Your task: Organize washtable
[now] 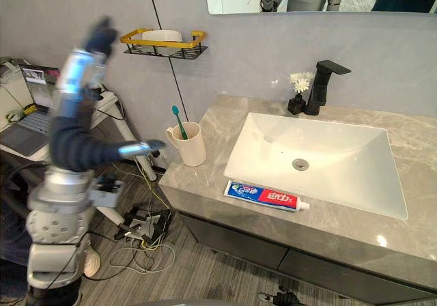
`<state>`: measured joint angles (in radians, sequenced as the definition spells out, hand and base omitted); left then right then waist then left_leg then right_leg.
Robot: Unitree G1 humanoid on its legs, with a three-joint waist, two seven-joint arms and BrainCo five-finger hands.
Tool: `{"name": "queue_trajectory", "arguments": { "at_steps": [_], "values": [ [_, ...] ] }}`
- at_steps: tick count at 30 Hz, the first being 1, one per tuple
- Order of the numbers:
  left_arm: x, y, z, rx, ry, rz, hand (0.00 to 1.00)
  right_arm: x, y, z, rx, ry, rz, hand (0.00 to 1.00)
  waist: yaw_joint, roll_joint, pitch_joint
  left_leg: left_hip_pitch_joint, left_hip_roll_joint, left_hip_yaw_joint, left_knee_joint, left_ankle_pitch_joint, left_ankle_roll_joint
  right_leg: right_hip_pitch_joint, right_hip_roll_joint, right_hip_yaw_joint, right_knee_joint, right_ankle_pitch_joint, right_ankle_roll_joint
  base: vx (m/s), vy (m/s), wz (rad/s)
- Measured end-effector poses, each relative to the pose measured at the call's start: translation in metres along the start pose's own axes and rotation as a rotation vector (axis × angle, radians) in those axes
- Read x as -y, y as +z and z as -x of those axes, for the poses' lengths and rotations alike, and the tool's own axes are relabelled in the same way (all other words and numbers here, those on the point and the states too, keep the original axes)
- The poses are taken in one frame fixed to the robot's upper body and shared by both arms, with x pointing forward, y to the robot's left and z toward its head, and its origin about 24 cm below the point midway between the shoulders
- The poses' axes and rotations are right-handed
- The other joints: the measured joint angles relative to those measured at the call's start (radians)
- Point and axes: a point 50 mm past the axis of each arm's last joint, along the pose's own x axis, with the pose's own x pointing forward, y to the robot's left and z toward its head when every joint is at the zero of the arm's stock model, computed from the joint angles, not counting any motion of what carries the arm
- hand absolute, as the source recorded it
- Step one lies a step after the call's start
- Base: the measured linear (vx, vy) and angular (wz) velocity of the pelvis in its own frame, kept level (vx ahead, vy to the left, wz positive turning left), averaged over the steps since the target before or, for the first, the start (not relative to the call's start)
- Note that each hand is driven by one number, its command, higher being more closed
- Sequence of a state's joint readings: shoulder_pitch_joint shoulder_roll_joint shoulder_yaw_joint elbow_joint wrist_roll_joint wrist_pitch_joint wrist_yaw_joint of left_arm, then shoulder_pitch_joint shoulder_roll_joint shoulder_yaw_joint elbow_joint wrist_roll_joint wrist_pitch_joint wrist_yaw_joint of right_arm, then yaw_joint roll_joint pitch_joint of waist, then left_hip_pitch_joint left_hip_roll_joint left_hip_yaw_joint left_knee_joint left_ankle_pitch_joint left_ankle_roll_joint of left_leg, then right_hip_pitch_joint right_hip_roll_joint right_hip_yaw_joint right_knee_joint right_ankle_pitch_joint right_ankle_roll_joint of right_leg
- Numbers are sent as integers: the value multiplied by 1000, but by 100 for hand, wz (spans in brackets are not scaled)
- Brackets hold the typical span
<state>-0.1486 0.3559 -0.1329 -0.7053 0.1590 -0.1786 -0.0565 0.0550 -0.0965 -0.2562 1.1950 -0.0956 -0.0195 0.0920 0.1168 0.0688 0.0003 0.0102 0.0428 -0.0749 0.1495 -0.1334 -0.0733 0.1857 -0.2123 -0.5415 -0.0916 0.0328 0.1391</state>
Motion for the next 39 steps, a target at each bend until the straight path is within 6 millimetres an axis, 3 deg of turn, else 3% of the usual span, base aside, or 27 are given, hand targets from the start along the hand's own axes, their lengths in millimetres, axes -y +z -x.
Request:
{"name": "queue_trajectory", "arguments": {
  "at_steps": [6, 8, 11, 14, 19, 23, 29, 39],
  "values": [
    [43, 0, -1, 20, -268, 157, 0, 2, -1, 0, -7, -2, -7, 0, -8, 1, 0, 6, 9, 25, -1, 0, 0, -15, 2, 32, 6, 0, 0, 9, 16, -14],
    [58, -13, 3, -47, -361, 291, 0, 2, 1, 0, 3, -2, -38, 0, -27, 4, 0, 18, 12, 44, -6, 0, 0, -18, 1, 52, 6, 1, 1, -15, 23, -22],
    [62, -27, 7, -122, -372, 354, 0, 2, 3, 0, 11, -2, -50, 0, -48, 5, -1, 23, 13, 55, -11, -1, -1, -24, 1, 67, 6, 1, 1, -22, 21, -19],
    [75, -40, 10, -202, -370, 408, 0, 3, 4, 0, 15, 6, -49, 0, -48, 2, 0, 9, 16, 79, -12, -1, -1, -53, 1, 93, 2, 13, 5, -20, 19, -21],
    [94, -44, 11, -237, -368, 417, 0, 1, 6, 0, 29, 19, -33, 0, -57, -3, 3, 1, 19, 110, -14, -1, -1, -81, 1, 126, 0, 24, 5, -4, 12, -19],
    [112, -45, 17, -246, -445, 359, 0, 0, 9, -1, 52, 20, -55, 0, -85, -4, 3, -2, 23, 132, -20, -1, -1, -101, 1, 148, 1, 27, 4, 3, -1, -15],
    [121, -62, 32, -329, -499, 342, 0, 2, 18, 0, 95, 8, -41, 0, -109, -6, 7, -9, 27, 156, -31, -2, -1, -128, 7, 163, -6, 39, -7, -10, -10, -14],
    [114, -72, 51, -411, -496, 261, 0, -1, 24, -1, 114, 19, 10, 0, -114, -10, 9, -12, 27, 178, -55, -2, -2, -153, 7, 184, -11, 40, -8, -1, -6, -6]
  ]
}}
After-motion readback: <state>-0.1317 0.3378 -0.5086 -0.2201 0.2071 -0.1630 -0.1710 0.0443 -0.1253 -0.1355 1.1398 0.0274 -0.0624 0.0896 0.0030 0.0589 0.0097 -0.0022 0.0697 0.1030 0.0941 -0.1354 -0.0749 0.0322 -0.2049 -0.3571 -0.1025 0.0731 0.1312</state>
